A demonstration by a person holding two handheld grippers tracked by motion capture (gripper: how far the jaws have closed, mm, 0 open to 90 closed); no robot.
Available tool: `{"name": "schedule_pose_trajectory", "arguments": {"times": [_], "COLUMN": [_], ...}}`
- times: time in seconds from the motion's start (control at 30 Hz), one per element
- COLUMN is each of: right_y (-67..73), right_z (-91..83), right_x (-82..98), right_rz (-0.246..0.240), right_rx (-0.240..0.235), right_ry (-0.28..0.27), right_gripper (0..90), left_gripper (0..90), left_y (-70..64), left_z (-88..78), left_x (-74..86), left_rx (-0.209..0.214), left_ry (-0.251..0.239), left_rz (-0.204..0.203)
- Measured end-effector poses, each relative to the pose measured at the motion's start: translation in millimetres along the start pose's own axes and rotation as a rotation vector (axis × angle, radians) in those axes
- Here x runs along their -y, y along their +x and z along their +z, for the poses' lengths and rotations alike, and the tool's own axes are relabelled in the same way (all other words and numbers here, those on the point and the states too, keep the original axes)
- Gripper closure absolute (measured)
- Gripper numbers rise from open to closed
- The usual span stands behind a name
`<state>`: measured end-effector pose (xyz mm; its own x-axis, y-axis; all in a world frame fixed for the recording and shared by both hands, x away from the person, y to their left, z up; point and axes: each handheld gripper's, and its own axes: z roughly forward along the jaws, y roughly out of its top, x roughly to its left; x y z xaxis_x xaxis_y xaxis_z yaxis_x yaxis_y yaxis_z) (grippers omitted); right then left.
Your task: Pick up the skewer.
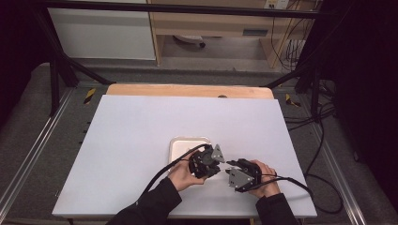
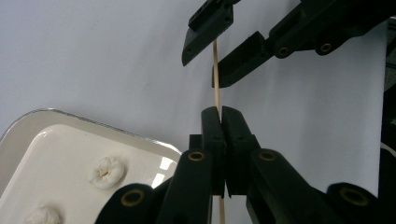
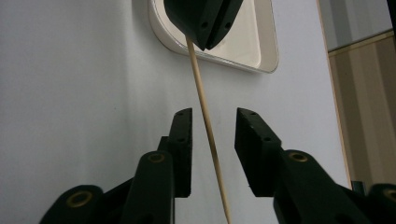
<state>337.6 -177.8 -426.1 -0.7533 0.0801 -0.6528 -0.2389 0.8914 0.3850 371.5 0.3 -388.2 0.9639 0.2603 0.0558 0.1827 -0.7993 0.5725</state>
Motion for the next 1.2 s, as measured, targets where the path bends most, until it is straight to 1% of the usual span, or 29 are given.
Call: {"name": "schedule_pose_trajectory", "arguments": {"times": [0.13, 0.17, 0.23, 0.27, 0.3, 0.53, 0.6, 0.67, 0.73, 0.83, 0.93, 1.0, 1.07, 1.1, 1.2], "right_y": [0.5, 0.1, 1.4, 1.4, 1.2, 1.5, 1.5, 1.9, 2.5, 3.6, 2.6, 2.9, 1.9, 1.6, 0.6], "right_z": [-0.1, 0.4, -0.2, -0.2, -1.0, -1.8, -2.1, -2.3, -2.2, -2.7, -2.7, -2.6, -2.7, -2.7, -2.6], "right_x": [0.8, 1.3, 1.2, 1.2, 1.7, 2.2, 2.1, 2.1, 1.7, 0.9, -0.6, -1.7, -2.6, -3.0, -5.3], "right_rz": [-0.022, -0.038, -0.043, -0.043, -0.057, -0.084, -0.106, -0.107, -0.119, -0.123, -0.145, -0.145, -0.162, -0.16, -0.176], "right_rx": [-0.02, -0.019, -0.03, -0.03, -0.027, -0.03, -0.028, -0.025, -0.034, -0.027, -0.03, -0.035, -0.029, -0.025, -0.027], "right_ry": [0.009, 0.011, 0.013, 0.013, 0.02, 0.027, 0.027, 0.028, 0.033, 0.04, 0.053, 0.067, 0.075, 0.077, 0.09], "right_gripper": [76.1, 77.5, 80.9, 80.9, 82.4, 86.4, 87.3, 87.7, 88.9, 89.2, 89.3, 89.4, 89.3, 89.4, 89.3], "left_gripper": [88.7, 88.7, 88.7, 88.7, 88.7, 88.7, 88.7, 88.7, 88.6, 88.2, 86.8, 82.1, 78.2, 77.7, 77.7], "left_y": [-0.1, -0.2, -0.1, 0.0, 0.1, 0.1, 0.5, 0.7, 1.0, 1.4, 2.4, 3.9, 5.4, 6.1, 7.6], "left_z": [0.3, 0.2, 0.0, -0.1, -0.1, 0.2, 0.0, -0.3, -0.2, -0.4, -0.8, -1.1, -1.2, -0.9, -0.2], "left_x": [0.3, 0.4, 0.4, 0.4, 0.4, 0.8, 0.9, 0.9, 1.1, 1.1, 0.8, 1.2, 1.7, 2.0, 1.6], "left_rx": [0.003, 0.004, 0.006, 0.007, 0.009, 0.014, 0.015, 0.016, 0.019, 0.021, 0.023, 0.019, 0.01, 0.008, 0.021], "left_ry": [0.004, 0.005, 0.005, 0.005, 0.004, 0.006, 0.006, 0.004, 0.0, -0.001, 0.014, 0.045, 0.073, 0.083, 0.107], "left_rz": [0.003, 0.004, 0.006, 0.005, 0.005, 0.008, 0.006, 0.008, 0.004, 0.001, -0.003, -0.001, -0.006, -0.012, -0.013]}}
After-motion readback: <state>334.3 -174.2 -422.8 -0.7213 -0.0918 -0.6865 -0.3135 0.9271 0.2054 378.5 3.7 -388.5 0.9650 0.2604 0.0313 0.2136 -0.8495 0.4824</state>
